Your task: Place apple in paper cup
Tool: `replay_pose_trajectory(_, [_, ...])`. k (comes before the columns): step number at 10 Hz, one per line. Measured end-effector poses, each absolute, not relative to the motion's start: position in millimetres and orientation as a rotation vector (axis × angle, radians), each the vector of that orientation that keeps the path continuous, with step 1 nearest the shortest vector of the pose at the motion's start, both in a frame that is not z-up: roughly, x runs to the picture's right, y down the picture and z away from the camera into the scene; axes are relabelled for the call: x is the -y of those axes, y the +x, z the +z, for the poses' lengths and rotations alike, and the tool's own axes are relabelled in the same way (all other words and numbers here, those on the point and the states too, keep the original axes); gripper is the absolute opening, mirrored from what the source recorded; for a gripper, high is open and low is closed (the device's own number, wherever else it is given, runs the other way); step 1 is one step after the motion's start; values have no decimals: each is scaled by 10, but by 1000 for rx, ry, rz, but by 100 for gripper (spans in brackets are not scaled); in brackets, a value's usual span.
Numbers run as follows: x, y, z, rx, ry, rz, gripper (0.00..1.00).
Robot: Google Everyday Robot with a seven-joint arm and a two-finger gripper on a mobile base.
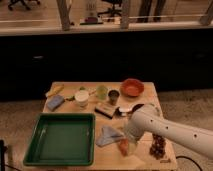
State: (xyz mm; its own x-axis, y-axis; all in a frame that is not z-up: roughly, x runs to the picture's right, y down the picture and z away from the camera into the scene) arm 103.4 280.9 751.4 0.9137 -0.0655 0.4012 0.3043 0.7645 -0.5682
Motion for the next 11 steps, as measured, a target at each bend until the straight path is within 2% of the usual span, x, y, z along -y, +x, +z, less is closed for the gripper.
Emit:
replay_pose_trajectory(5, [-2981, 1133, 7545, 374, -704, -191, 78])
replay_pose_trajectory(7, [-3031, 1217, 7551, 369, -704, -179, 62])
replay_pose_trajectory(8, [-3047, 1257, 7562, 366, -704, -171, 49])
replay_pose_trajectory(9, [-3045, 1275, 7569, 365, -705, -169, 41])
replay_pose_trajectory(11, [-3007, 1302, 7579, 364, -703, -170, 18])
